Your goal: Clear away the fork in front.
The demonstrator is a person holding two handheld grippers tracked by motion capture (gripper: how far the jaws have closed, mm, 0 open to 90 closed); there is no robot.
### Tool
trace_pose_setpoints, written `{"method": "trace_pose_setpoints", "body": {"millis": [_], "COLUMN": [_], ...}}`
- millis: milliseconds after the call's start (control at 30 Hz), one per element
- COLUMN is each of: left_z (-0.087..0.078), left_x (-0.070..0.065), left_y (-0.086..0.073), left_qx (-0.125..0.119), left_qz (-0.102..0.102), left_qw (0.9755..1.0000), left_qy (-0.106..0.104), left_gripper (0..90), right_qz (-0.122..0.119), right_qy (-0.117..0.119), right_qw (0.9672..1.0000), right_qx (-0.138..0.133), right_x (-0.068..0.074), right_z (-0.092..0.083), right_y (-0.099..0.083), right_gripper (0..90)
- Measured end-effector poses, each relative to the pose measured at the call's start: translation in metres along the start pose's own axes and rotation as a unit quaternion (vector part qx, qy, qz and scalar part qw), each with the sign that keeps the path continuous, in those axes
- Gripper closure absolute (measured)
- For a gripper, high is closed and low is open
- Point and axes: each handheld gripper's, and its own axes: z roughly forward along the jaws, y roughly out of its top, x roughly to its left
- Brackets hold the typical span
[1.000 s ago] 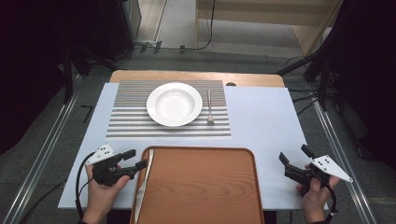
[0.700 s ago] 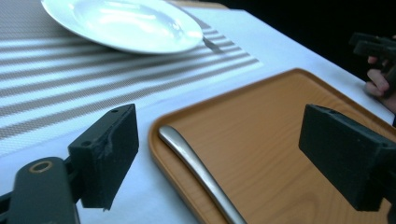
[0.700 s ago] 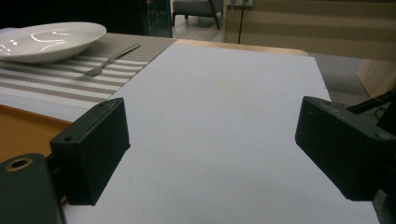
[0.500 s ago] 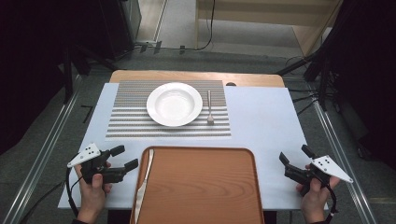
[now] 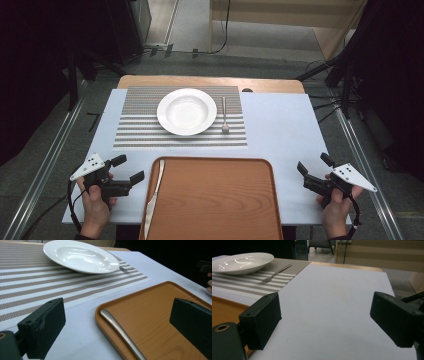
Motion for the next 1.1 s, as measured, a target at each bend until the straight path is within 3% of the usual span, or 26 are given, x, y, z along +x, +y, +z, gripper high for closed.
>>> {"method": "trace_pose_setpoints", "body": {"millis": [267,700,867,1100], "left_z": [-0.005,-0.017,-0.02,-0.019], "left_x": [0.005,0.023,0.024,0.02], "left_y": [-0.002,-0.009,-0.01,-0.012], "left_qx": [-0.01,-0.007,-0.011,-0.019], "left_qz": [0.003,-0.013,-0.011,0.011], "left_qw": [0.9995,0.9991,0.9989,0.999], "left_qy": [0.028,0.039,0.044,0.039], "left_gripper": [0.0,0.0,0.0,0.0], "right_qz": [-0.013,-0.026,-0.035,-0.043], "right_qy": [0.018,0.045,0.051,0.061], "right_qw": [0.9998,0.9985,0.998,0.9971], "right_qx": [0.003,0.013,0.013,0.013], "right_x": [0.011,0.027,0.033,0.041], "right_z": [0.007,0.027,0.034,0.044], "right_y": [0.016,0.046,0.056,0.072], "right_gripper": [9.1,9.0,9.1,9.1]}}
